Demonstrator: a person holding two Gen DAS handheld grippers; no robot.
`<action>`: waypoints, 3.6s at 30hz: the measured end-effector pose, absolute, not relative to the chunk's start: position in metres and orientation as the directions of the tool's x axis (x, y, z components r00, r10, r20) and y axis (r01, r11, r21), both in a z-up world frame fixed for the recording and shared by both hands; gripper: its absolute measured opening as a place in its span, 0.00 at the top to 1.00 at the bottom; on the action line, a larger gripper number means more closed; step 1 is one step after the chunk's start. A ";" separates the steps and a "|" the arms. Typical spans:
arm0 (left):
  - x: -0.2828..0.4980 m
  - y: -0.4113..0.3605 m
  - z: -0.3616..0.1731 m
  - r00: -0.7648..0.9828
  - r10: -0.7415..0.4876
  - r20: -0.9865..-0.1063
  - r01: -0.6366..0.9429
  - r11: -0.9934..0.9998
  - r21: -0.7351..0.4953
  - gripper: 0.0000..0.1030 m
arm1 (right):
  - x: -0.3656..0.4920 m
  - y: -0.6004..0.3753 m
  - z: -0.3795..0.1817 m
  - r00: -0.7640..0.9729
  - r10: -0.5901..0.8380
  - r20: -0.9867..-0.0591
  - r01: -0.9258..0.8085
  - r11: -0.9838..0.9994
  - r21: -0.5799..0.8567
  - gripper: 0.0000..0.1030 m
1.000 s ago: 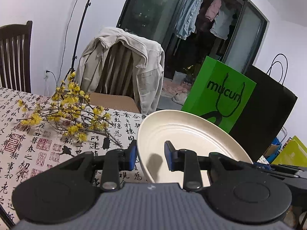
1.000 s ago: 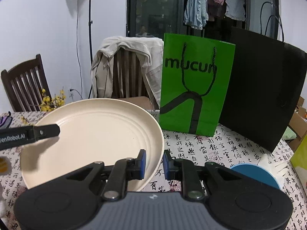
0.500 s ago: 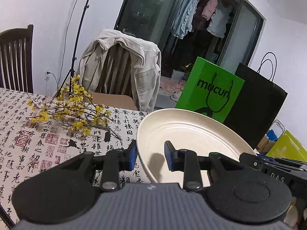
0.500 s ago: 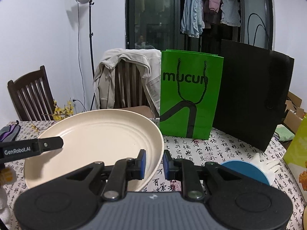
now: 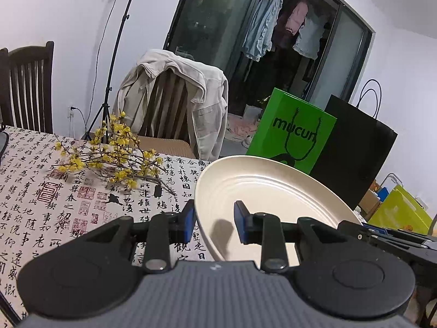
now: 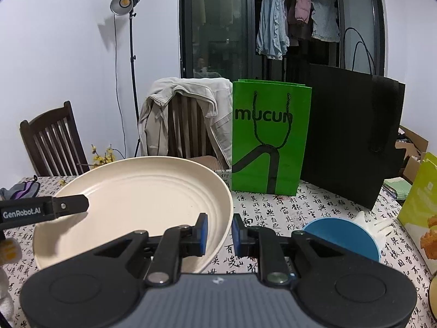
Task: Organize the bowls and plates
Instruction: 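Carry the held cream plate toward the blue bowls with both grippers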
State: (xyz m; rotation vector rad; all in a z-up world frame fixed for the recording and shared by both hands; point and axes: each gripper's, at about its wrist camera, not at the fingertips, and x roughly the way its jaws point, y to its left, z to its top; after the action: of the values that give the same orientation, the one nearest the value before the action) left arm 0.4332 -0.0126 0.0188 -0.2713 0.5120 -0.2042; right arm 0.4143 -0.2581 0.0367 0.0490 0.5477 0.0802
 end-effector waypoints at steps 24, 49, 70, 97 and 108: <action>0.367 -0.002 0.026 0.865 -0.254 -0.432 0.136 0.948 -0.287 0.71 | 0.344 -0.252 0.044 0.875 0.104 -0.472 -0.064 0.993 0.100 0.82; 0.298 0.005 0.022 0.882 -0.250 -0.400 0.148 0.952 -0.268 0.71 | 0.279 -0.249 0.034 0.903 0.111 -0.415 -0.063 0.990 0.127 0.82; 0.256 -0.007 0.013 0.894 -0.253 -0.371 0.168 0.954 -0.247 0.71 | 0.243 -0.265 0.024 0.914 0.123 -0.386 -0.055 0.982 0.183 0.82; 0.229 -0.015 -0.008 0.886 -0.304 -0.350 0.207 0.935 -0.289 0.71 | 0.198 -0.271 0.011 0.945 0.081 -0.318 -0.026 0.985 0.171 0.82; 0.224 -0.024 -0.010 0.889 -0.310 -0.336 0.224 0.936 -0.270 0.71 | 0.197 -0.278 0.002 0.941 0.074 -0.329 -0.014 0.983 0.182 0.82</action>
State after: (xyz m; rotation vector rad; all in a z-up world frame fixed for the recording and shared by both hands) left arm 0.2237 -0.0239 -0.0099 -0.2283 0.3853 -0.2799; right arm 0.1974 -0.2778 0.0023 0.1785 0.3413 0.0452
